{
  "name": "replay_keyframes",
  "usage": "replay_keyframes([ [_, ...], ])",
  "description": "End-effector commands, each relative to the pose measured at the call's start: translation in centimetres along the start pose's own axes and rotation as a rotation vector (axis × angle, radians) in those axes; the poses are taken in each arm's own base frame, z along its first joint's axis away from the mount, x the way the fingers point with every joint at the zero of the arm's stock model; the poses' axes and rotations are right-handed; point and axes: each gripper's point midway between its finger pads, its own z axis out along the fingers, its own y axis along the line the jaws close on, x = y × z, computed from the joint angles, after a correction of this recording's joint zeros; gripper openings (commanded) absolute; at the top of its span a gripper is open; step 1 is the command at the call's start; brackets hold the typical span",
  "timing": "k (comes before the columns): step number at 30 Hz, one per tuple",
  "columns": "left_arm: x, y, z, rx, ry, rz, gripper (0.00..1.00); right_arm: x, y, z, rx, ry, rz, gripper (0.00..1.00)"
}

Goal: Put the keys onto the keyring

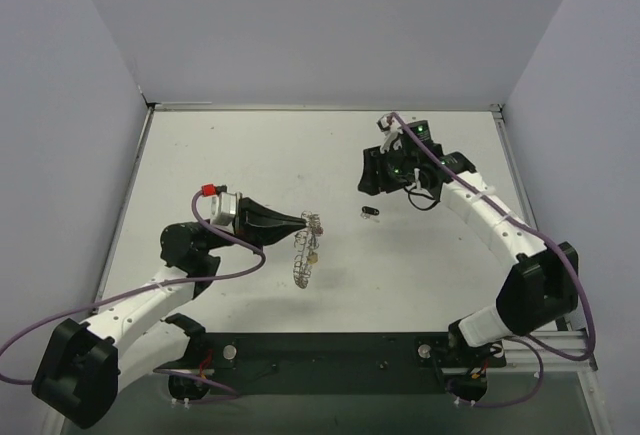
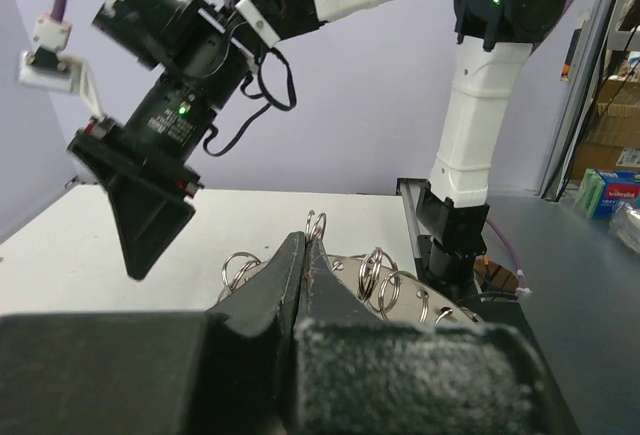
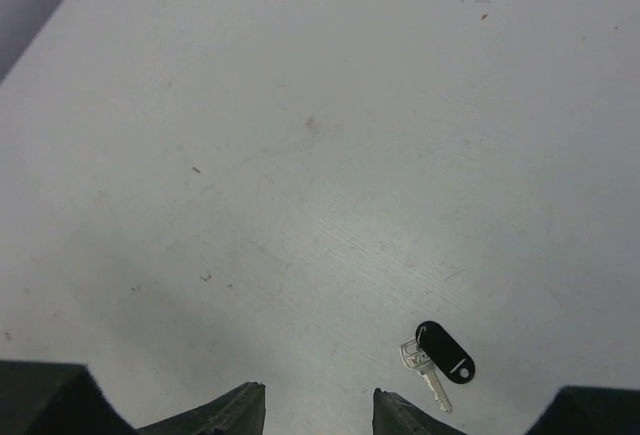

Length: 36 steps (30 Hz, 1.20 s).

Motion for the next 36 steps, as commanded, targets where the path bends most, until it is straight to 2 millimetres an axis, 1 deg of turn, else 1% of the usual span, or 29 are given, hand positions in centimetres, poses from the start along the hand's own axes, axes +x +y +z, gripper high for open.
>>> replay_keyframes([
  [1, -2.4, 0.0, 0.5, -0.007, -0.040, 0.095, 0.00, 1.6, -1.8, 2.2, 0.166, 0.113, -0.034, 0.48],
  [2, -2.4, 0.1, 0.5, -0.011, -0.039, 0.096, 0.00, 2.2, -2.3, 3.3, 0.183, 0.149, -0.020, 0.49],
  [4, -2.4, 0.0, 0.4, -0.011, -0.037, 0.098, 0.00, 2.4, -3.2, 4.3, 0.227, 0.167, 0.014, 0.50],
  [5, -2.3, 0.0, 0.4, -0.013, -0.033, 0.097, 0.00, 2.7, -3.6, 5.2, 0.239, 0.189, 0.022, 0.51],
  [6, -2.3, 0.0, 0.4, -0.015, -0.033, 0.097, 0.00, 2.8, -4.0, 5.7, 0.259, 0.198, 0.029, 0.52],
  [7, -2.3, 0.0, 0.3, -0.017, -0.033, 0.097, 0.00, 3.0, -4.3, 6.0, 0.272, 0.215, 0.031, 0.52],
  [8, -2.3, 0.0, 0.3, -0.016, -0.031, 0.098, 0.00, 3.5, -4.7, 6.8, 0.283, 0.236, 0.036, 0.53],
  [9, -2.4, -0.2, 0.3, -0.013, -0.033, 0.099, 0.00, 3.3, -5.0, 7.1, 0.298, 0.235, 0.040, 0.53],
  [10, -2.3, 0.0, 0.3, -0.018, -0.030, 0.097, 0.00, 4.0, -5.5, 7.6, 0.317, 0.261, 0.049, 0.53],
  [12, -2.3, -0.1, 0.3, -0.019, -0.029, 0.102, 0.00, 4.0, -5.8, 8.0, 0.330, 0.269, 0.059, 0.53],
  [13, -2.2, 0.1, 0.3, -0.026, -0.028, 0.097, 0.00, 4.5, -5.8, 8.6, 0.326, 0.290, 0.066, 0.52],
  [15, -2.2, 0.1, 0.2, -0.026, -0.025, 0.100, 0.00, 4.9, -5.9, 9.0, 0.326, 0.303, 0.075, 0.49],
  [16, -2.2, 0.1, 0.2, -0.028, -0.025, 0.101, 0.00, 5.4, -6.0, 9.4, 0.321, 0.321, 0.079, 0.48],
  [19, -2.1, 0.2, 0.2, -0.032, -0.021, 0.097, 0.00, 6.2, -6.1, 10.1, 0.319, 0.349, 0.090, 0.43],
  [20, -2.1, 0.2, 0.2, -0.032, -0.020, 0.098, 0.00, 6.4, -6.3, 10.2, 0.323, 0.356, 0.095, 0.39],
  [23, -2.0, 0.2, 0.2, -0.033, -0.018, 0.098, 0.00, 7.0, -6.5, 10.5, 0.330, 0.373, 0.102, 0.34],
  [32, -2.0, 0.3, 0.2, -0.037, -0.017, 0.096, 0.00, 8.7, -6.9, 11.2, 0.336, 0.430, 0.124, 0.32],
  [34, -2.0, 0.3, 0.2, -0.036, -0.016, 0.098, 0.00, 9.4, -7.0, 11.4, 0.337, 0.454, 0.130, 0.28],
  [36, -2.1, 0.3, 0.2, -0.037, -0.019, 0.100, 0.00, 9.9, -7.2, 11.6, 0.341, 0.469, 0.133, 0.28],
])
